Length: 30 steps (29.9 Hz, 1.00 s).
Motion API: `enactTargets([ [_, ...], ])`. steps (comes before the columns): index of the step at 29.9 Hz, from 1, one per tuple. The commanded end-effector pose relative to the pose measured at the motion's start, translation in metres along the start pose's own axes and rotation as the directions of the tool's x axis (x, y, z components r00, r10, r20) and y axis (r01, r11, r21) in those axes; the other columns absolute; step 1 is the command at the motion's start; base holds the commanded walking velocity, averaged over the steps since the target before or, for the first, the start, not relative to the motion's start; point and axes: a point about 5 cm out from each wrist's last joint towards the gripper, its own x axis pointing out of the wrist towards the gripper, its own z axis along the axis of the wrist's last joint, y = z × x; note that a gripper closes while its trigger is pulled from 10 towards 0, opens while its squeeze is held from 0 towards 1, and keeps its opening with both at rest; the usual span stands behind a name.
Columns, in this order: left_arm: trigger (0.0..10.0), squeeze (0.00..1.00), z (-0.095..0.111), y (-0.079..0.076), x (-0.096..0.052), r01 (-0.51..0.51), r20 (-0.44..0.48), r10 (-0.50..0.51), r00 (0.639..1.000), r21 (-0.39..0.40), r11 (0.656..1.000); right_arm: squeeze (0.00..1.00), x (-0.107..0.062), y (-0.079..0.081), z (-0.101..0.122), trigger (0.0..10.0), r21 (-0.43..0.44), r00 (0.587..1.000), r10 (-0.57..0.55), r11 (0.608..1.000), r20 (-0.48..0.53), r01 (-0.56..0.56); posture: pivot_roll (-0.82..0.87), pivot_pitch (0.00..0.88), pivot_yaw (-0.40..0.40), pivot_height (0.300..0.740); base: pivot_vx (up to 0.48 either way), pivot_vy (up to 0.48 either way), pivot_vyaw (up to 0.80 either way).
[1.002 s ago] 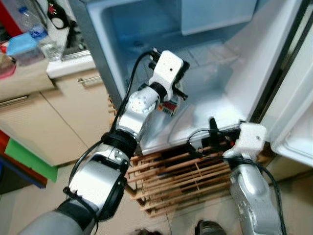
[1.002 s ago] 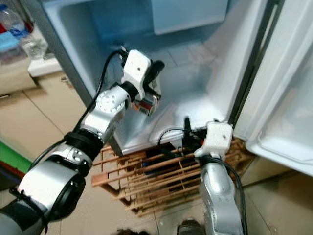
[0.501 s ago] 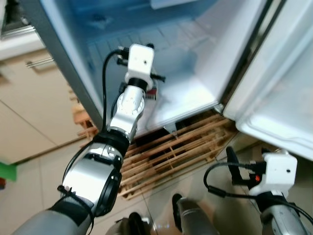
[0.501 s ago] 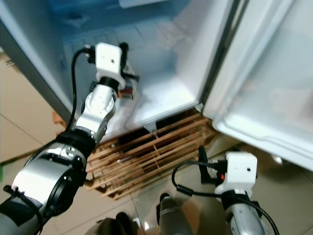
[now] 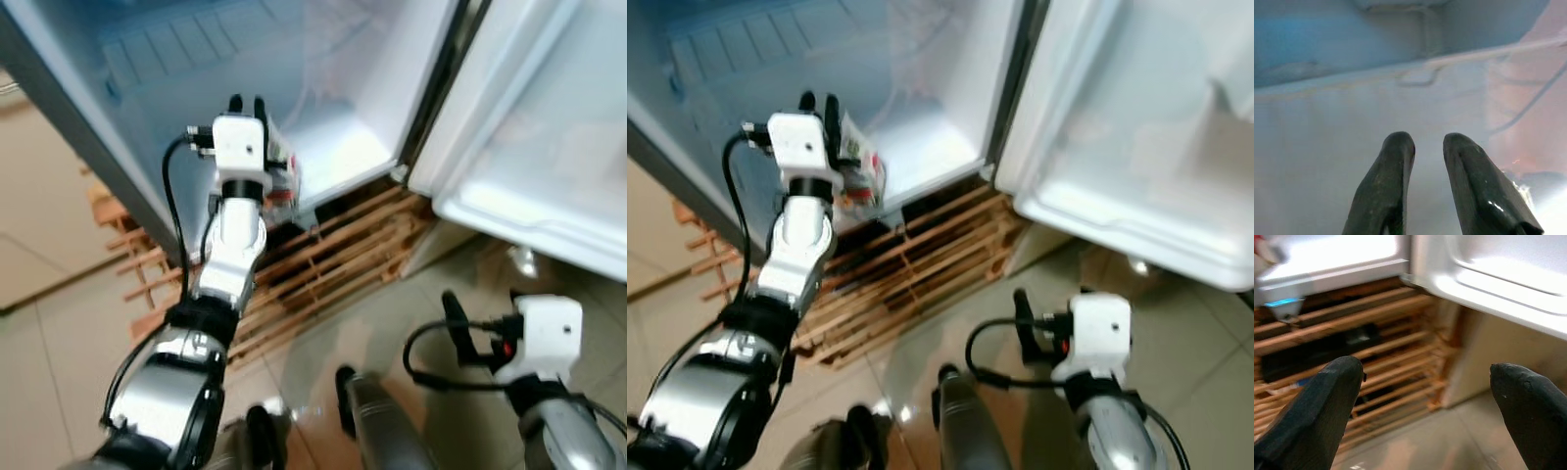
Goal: Restocking fridge
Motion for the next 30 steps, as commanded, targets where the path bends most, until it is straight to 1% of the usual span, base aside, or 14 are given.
enactTargets([
  [1,10.0,1.0,-0.005,0.003,-0.004,-0.021,-0.024,0.022,0.999,0.014,1.0,0.0,-0.002,-0.002,-0.007,10.0,0.005,0.999,-0.006,1.0,-0.036,0.006,-0.37,0.291,0.033,0.74,0.0,0.0,0.0],
  [5,10.0,1.0,-0.004,0.008,-0.001,-0.026,-0.024,0.027,0.999,0.033,0.999,0.0,0.0,-0.002,-0.007,10.0,0.007,1.0,-0.008,1.0,-0.03,0.008,-0.37,0.275,0.046,0.74,0.0,0.0,0.0],
  [12,10.0,1.0,0.006,0.013,0.005,-0.025,0.026,0.023,0.999,0.076,0.997,0.0,0.003,0.0,-0.008,10.0,0.013,1.0,-0.012,1.0,-0.026,0.012,-0.36,0.265,0.054,0.74,0.0,0.0,0.0],
  [13,10.0,1.0,0.011,0.016,0.008,-0.029,0.05,0.024,0.998,0.103,0.994,0.0,0.004,0.001,-0.009,10.0,0.016,1.0,-0.011,1.0,-0.024,0.011,-0.35,0.261,0.057,0.74,0.0,0.0,0.0],
  [14,10.0,1.0,0.012,0.017,0.01,-0.031,0.057,0.025,0.998,0.11,0.993,0.0,0.005,0.001,-0.009,10.0,0.017,1.0,-0.011,1.0,-0.023,0.011,-0.35,0.261,0.057,0.74,0.0,0.0,0.0],
  [15,10.0,1.0,0.018,0.019,0.012,-0.029,0.086,0.019,0.996,0.127,0.991,0.0,0.006,0.002,-0.008,10.0,0.019,1.0,-0.009,1.0,-0.019,0.009,-0.34,0.26,0.059,0.74,0.0,0.0,0.0],
  [16,10.0,1.0,0.018,0.019,0.012,-0.029,0.086,0.019,0.996,0.127,0.991,0.0,0.006,0.002,-0.008,10.0,0.019,1.0,-0.009,1.0,-0.019,0.009,-0.34,0.26,0.059,0.74,0.0,0.0,0.0],
  [18,10.0,1.0,0.026,0.021,0.015,-0.018,0.125,0.0,0.992,0.141,0.99,0.0,0.008,0.003,-0.008,10.0,0.021,1.0,-0.008,1.0,-0.015,0.008,-0.34,0.254,0.063,0.74,0.0,0.0,0.0],
  [20,10.0,1.0,0.032,0.023,0.016,-0.01,0.14,-0.01,0.99,0.144,0.99,0.0,0.01,0.004,-0.008,10.0,0.022,1.0,-0.008,1.0,-0.011,0.008,-0.33,0.25,0.067,0.74,0.0,0.0,0.0],
  [25,10.0,1.0,0.038,0.028,0.015,0.013,0.144,-0.035,0.989,0.152,0.988,0.0,0.013,0.004,-0.008,10.0,0.023,1.0,-0.009,1.0,-0.004,0.009,-0.32,0.243,0.07,0.74,0.0,0.0,0.0],
  [28,10.0,1.0,0.033,0.025,0.011,0.085,0.082,-0.097,0.992,0.138,0.987,0.0,0.016,0.005,-0.008,10.0,0.026,1.0,-0.008,1.0,0.001,0.008,-0.31,0.23,0.073,0.74,0.0,0.0,0.0],
  [29,10.0,1.0,0.031,0.022,0.007,0.128,0.075,-0.139,0.987,0.14,0.982,0.0,0.018,0.006,-0.008,10.0,0.028,1.0,-0.006,1.0,0.006,0.005,-0.29,0.222,0.076,0.74,0.0,0.0,0.0],
  [30,10.0,1.0,0.03,0.021,0.004,0.149,0.067,-0.158,0.985,0.131,0.98,0.0,0.02,0.007,-0.007,10.0,0.03,1.0,-0.002,1.0,0.012,0.002,-0.29,0.221,0.075,0.74,0.0,0.0,0.0],
])
